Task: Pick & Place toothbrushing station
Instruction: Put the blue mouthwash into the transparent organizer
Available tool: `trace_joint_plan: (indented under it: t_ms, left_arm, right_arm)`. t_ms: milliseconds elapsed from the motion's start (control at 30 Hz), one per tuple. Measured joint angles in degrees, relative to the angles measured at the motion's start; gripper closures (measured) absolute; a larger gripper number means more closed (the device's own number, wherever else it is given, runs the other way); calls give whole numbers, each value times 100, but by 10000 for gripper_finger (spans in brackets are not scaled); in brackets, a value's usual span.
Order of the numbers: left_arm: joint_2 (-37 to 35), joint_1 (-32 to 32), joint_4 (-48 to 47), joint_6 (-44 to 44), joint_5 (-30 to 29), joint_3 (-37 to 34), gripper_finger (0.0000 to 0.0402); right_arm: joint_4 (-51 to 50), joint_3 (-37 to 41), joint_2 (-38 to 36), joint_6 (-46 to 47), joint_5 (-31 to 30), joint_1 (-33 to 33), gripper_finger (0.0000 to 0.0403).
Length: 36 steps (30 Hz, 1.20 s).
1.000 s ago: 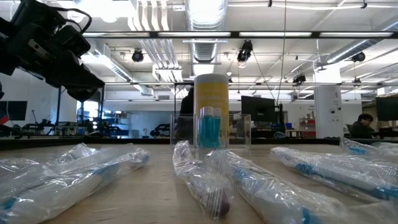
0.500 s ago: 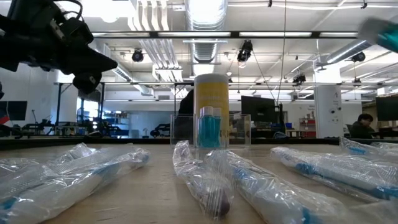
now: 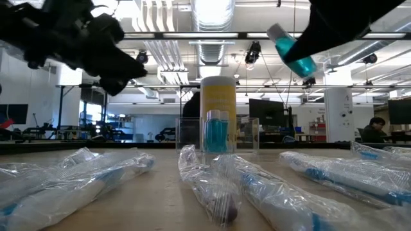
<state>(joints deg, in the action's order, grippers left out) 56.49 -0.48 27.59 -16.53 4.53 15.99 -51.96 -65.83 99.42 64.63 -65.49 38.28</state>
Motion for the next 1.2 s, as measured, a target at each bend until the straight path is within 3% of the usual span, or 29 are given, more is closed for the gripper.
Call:
trace_joint_plan:
  t_ms: [233,367,700,933,1200]
  left_arm:
    - [936,-1,-2060,654,141,1839,229]
    - [1305,-1,-2753,1059,162,2772,197]
    - [2403,-3,-3365,686,208,4158,195]
    - [3062,-3,-3387,1533,382,4680,195]
    - [3538,-10,-3380,1319,350,5086,195]
  right_arm:
    - [1857,287,0,-2011,-93,-375,314]
    - [2610,515,2,-2588,-74,-439,314]
    - [2945,757,2,-2700,-41,-508,314]
    - [3252,785,2,-3214,-22,-517,314]
    - [3459,883,2,-3211,-7,-589,314]
